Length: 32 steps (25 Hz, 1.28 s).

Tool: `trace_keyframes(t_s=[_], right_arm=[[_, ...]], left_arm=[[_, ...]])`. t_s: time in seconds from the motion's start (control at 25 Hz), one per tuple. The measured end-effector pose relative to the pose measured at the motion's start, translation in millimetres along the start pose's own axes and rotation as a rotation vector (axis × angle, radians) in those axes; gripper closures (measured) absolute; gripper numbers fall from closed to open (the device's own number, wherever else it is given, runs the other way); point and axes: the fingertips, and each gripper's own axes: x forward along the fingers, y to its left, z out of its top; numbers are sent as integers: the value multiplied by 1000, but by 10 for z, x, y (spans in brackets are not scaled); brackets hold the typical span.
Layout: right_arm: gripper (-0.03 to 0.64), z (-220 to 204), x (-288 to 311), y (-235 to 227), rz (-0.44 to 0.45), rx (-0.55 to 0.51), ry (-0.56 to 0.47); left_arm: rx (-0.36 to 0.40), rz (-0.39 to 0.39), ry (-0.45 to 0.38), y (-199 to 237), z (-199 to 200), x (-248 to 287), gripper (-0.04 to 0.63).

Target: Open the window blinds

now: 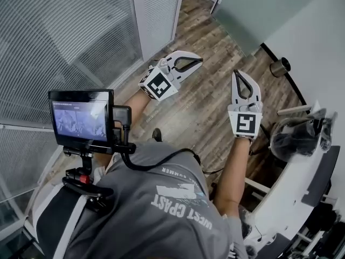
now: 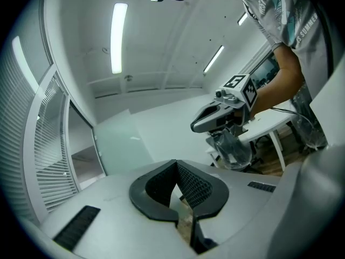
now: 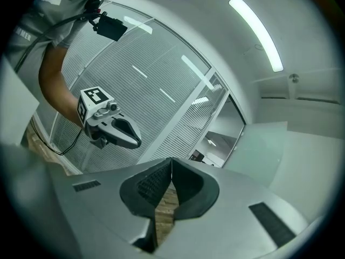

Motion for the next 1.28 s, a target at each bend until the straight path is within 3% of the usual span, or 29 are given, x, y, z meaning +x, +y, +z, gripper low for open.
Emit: trace_keyframes(t_s=[0.28,0.56,0.96,1.08,1.28], right_arm=[[614,-18,533,-199,8,-29,1],[614,-545,1042,-666,41,-41,3],[614,-512,1567,-540,134,-30,-82],[614,-773,1964,-894,145,-3,-108],[614,-1369,2703,-1509,197,28,-114]], left_arm=[[-1,28,-22,526,-206,165,592],[-17,52,-16,851,-599,848,592],[-18,135,65,1122,-898,646,592],[4,140,99,1410,-1122,1033,592],[-27,180,140,2001,-1599,1838,592]])
